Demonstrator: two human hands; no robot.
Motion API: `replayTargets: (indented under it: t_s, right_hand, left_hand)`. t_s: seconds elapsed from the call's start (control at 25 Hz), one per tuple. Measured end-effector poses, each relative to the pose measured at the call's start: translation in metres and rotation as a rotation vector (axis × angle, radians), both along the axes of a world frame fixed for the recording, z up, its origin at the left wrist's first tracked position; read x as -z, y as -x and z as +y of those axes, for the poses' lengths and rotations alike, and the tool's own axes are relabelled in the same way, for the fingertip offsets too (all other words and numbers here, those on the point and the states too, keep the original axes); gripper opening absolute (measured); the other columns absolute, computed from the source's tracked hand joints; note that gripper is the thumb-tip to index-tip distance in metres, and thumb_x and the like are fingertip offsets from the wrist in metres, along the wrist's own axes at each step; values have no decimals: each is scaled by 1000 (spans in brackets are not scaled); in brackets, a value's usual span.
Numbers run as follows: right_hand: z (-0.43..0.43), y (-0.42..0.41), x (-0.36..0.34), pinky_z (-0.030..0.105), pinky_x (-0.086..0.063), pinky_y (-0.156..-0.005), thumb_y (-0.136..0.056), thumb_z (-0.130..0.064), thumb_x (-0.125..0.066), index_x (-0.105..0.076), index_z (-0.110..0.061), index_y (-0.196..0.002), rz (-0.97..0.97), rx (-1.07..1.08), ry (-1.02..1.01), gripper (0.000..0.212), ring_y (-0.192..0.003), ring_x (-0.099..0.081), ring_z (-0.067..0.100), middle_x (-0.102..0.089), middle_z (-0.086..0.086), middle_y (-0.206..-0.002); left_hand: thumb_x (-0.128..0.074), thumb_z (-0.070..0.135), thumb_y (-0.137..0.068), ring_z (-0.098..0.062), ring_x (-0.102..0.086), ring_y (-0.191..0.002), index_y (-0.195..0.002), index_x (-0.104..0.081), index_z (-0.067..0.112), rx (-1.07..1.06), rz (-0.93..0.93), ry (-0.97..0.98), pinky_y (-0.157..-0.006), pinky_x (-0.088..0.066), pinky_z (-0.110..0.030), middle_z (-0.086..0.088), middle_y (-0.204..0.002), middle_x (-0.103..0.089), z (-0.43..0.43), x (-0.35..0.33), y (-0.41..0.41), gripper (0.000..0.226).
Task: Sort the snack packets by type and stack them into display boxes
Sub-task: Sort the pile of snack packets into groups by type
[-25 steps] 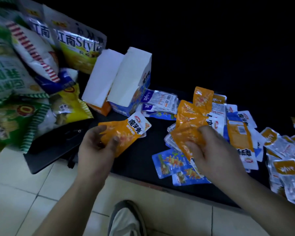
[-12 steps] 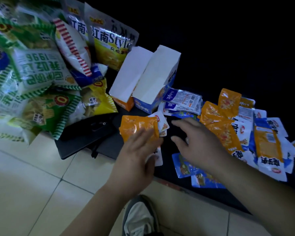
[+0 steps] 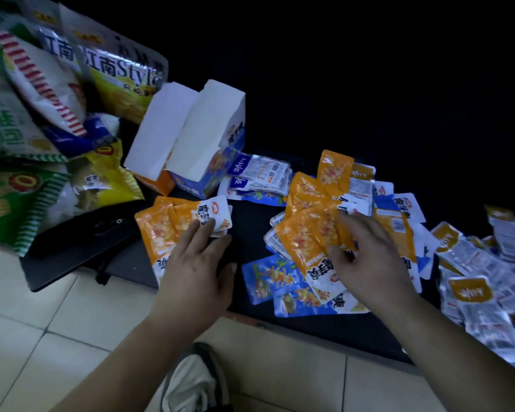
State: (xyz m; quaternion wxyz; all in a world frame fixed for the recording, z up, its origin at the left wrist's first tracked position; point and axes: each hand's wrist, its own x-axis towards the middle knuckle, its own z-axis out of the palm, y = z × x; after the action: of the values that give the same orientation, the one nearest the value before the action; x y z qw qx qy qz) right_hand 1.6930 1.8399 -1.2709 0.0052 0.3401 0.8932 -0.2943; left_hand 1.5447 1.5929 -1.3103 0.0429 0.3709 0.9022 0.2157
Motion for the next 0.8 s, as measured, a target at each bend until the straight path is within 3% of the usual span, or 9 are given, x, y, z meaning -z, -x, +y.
replayTargets:
  t_s: [0.08, 0.16, 0.28, 0.36, 0.44, 0.52, 0.6, 0.68, 0.8]
  right_hand:
    - [13, -10, 5, 47, -36, -119, -99, -47, -61, -30, -48, -155, -42, -58, 14, 64, -156, -13, 14, -13, -16, -168]
    - [17, -17, 9, 46, -33, -121, -99, -48, -61, -28, -49, -156, -60, -78, 84, 66, -157, -8, 10, -10, -20, -168]
    - [17, -21, 14, 49, -37, -118, -98, -47, -64, -21, -53, -156, -14, -10, 170, 73, -157, -14, 12, -17, -19, -168]
    - [19, -24, 14, 51, -41, -114, -96, -50, -65, -16, -57, -155, -6, 45, 235, 77, -156, -20, 15, -18, -17, -168]
    - [24, -28, 13, 52, -44, -112, -93, -52, -66, -14, -60, -155, -13, 60, 287, 81, -154, -26, 18, -16, -16, -169]
    - [27, -31, 12, 51, -40, -116, -91, -51, -71, -14, -59, -155, -37, 52, 338, 86, -155, -23, 18, -14, -17, -169]
    - [27, -28, 11, 49, -42, -114, -91, -45, -74, -16, -54, -157, -35, 77, 351, 88, -152, -29, 20, -19, -16, -168]
    - [24, -18, 9, 51, -48, -107, -91, -44, -72, -17, -49, -159, -13, 103, 274, 87, -143, -44, 25, -30, -12, -164]
    - [17, 1, 7, 53, -46, -106, -87, -60, -70, -17, -40, -161, -43, 83, 75, 93, -145, -35, 25, -38, -4, -157]
  left_hand:
    - [-59, 46, -95, -33, -50, -136, -143, -58, 16, -44, -297, -70, -109, -47, -48, -9, -147, -55, 39, -11, -7, 56]
    - [-68, 59, -88, -27, -54, -129, -152, -45, 25, -102, -570, -76, -103, -49, -47, -1, -141, -56, 85, -19, -12, 76]
    - [-78, 62, -75, -31, -47, -129, -157, -35, 28, -130, -510, 55, -107, -43, -49, -2, -135, -54, 132, -23, -14, 98]
    - [-85, 47, -77, -28, -52, -124, -151, -41, 26, -187, -551, 39, -104, -48, -45, 1, -127, -58, 143, -22, -15, 88]
    - [-89, 36, -78, -23, -67, -110, -138, -54, 31, -295, -744, -127, -93, -58, -45, 5, -121, -67, 142, -18, -13, 70]
    - [-86, 24, -82, -27, -75, -87, -105, -64, 38, -362, -802, -294, -78, -63, -51, 1, -104, -75, 133, -13, -11, 35]
    - [-74, 2, -89, -23, -73, -78, -82, -62, 21, -388, -777, -437, -76, -62, -52, -4, -86, -73, 122, -12, -10, 23]
    - [-66, -10, -91, -16, -63, -68, -77, -58, 9, -436, -758, -517, -73, -56, -44, -5, -76, -66, 112, -20, -10, 25]
    - [-76, -4, -87, -29, -72, -81, -86, -64, 16, -527, -845, -633, -79, -61, -53, -7, -84, -74, 102, -27, -6, 23]
